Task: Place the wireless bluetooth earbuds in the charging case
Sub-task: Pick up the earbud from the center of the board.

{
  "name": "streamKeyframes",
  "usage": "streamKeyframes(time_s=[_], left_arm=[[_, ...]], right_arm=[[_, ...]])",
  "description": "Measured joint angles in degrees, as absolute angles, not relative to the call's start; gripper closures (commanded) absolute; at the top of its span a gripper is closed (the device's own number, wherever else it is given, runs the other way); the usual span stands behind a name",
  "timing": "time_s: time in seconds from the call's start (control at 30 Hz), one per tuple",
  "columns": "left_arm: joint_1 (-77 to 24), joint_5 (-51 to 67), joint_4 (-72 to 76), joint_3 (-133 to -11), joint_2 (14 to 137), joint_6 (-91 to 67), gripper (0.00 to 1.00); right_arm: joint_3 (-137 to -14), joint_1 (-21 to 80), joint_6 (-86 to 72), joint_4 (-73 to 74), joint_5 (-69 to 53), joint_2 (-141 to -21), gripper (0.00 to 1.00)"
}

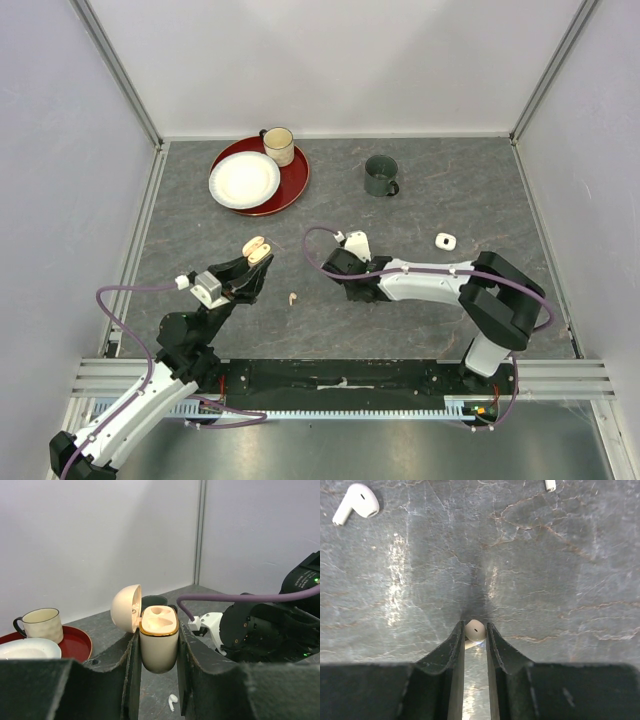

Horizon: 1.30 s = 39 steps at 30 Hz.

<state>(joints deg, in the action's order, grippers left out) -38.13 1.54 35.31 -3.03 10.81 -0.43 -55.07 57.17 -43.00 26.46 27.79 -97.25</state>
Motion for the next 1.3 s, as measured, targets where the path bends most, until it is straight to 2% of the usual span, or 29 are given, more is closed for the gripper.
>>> streamKeyframes(time_s=[0.1, 0.27, 0.37, 0.4, 0.53, 0.7, 0.97, 1.3], left_arm=[[-38.1, 1.5, 35.1, -3.0, 10.8, -0.4, 0.98], [-38.1, 1.5, 34.8, -3.0, 11.2, -0.4, 0.98], [-38.1, 1.5, 34.7, -3.0, 11.4, -0.4, 0.98], [-38.1, 1.5, 34.7, -3.0, 11.4, -0.4, 0.98], [-38.1, 1.5, 34.6, -3.0, 11.5, -0.4, 0.98], [-38.1, 1.5, 34.4, -3.0, 11.6, -0.4, 0.98], [-38.1, 1.5, 34.3, -3.0, 11.6, -0.4, 0.98], [-38.1, 1.5, 34.3, -3.0, 11.6, -0.4, 0.98]], right_arm=[[-53.2, 57.2, -37.1, 24.4, 28.3, -96.0, 0.67], [-50.7, 57.1, -30.9, 21.5, 28.1, -94.5, 0.6], [-49.9, 57.1, -29.2, 20.7, 27.9, -93.7, 0.52], [-49.8, 57.1, -28.9, 20.7, 27.9, -93.6, 0.47], [-49.7, 57.0, -29.3, 20.7, 27.7, -93.0, 0.41], [-50.0, 56.6, -36.7, 21.9, 26.8, -90.4, 0.41], [-53.9, 55.4, -57.5, 29.9, 28.3, -89.2, 0.44], [-53.9, 54.5, -66.9, 33.0, 26.3, -91.0, 0.49]])
